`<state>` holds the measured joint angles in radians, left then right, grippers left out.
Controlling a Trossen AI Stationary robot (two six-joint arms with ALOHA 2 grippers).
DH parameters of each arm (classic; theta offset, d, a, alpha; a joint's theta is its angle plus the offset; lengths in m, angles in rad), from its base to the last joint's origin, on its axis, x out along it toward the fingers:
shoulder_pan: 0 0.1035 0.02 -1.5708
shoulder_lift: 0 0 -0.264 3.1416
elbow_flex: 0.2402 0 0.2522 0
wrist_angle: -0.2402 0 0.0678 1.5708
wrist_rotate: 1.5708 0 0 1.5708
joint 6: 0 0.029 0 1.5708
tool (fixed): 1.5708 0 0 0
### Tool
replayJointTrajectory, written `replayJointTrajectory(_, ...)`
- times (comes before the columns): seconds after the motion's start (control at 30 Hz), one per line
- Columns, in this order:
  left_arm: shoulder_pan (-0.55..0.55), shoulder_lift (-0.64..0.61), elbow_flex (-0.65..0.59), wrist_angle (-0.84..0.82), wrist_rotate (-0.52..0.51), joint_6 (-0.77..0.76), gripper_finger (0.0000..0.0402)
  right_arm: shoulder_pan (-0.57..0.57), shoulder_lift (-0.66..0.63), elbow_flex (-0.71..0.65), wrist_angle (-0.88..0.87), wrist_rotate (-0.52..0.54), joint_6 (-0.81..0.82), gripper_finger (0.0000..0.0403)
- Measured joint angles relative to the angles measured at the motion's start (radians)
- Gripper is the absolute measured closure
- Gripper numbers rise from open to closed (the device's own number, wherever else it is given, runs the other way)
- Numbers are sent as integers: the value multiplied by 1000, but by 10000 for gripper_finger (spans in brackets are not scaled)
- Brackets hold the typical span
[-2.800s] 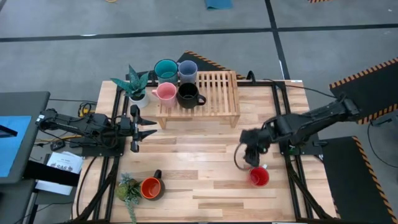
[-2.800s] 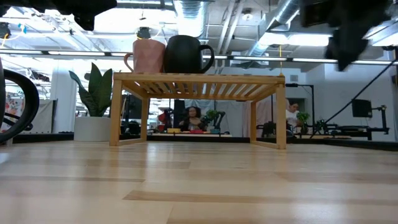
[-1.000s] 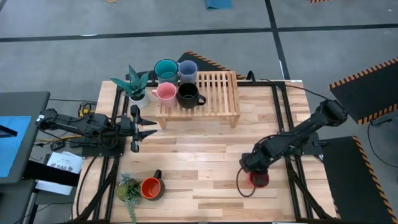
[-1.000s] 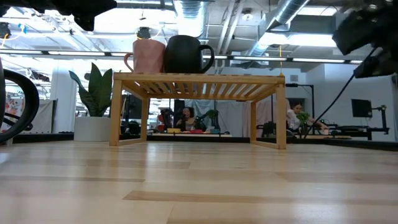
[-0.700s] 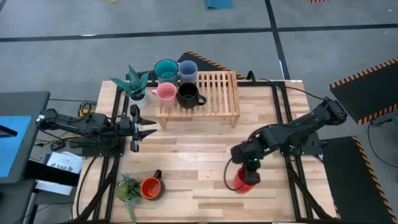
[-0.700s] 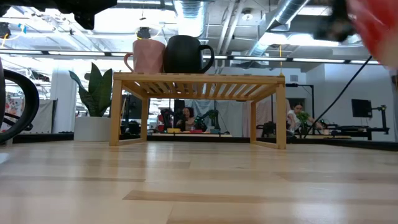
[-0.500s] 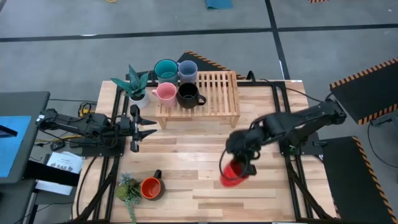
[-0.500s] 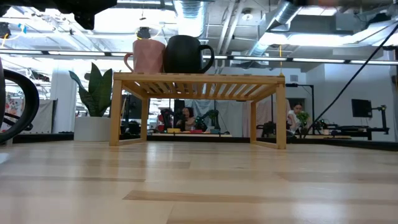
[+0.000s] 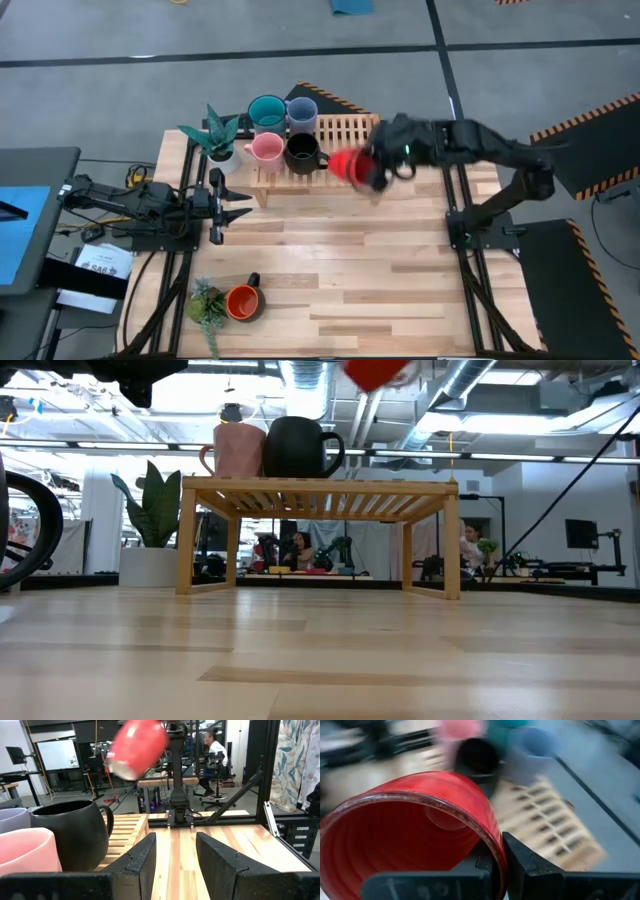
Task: Place coffee mugs
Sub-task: Put the red mug on the shelf
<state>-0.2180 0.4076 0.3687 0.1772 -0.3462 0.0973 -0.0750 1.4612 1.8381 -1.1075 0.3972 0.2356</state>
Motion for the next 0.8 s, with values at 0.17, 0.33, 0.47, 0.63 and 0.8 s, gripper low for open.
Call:
replayJointTrajectory(0.17,0,0,0,0,0,0,276,-185,18,3,25,-1,37,359)
replayJointTrajectory(0.33,0,0,0,1,0,0,276,-306,84,9,60,-82,51,359)
replayJointTrajectory(0.47,0,0,0,1,0,0,276,-356,184,66,1,-107,42,359)
replayJointTrajectory(0.63,0,0,0,1,0,0,276,-389,306,156,-51,-108,18,359)
replayJointTrajectory(0.8,0,0,0,-4,0,0,276,-408,387,235,-79,-109,2,359)
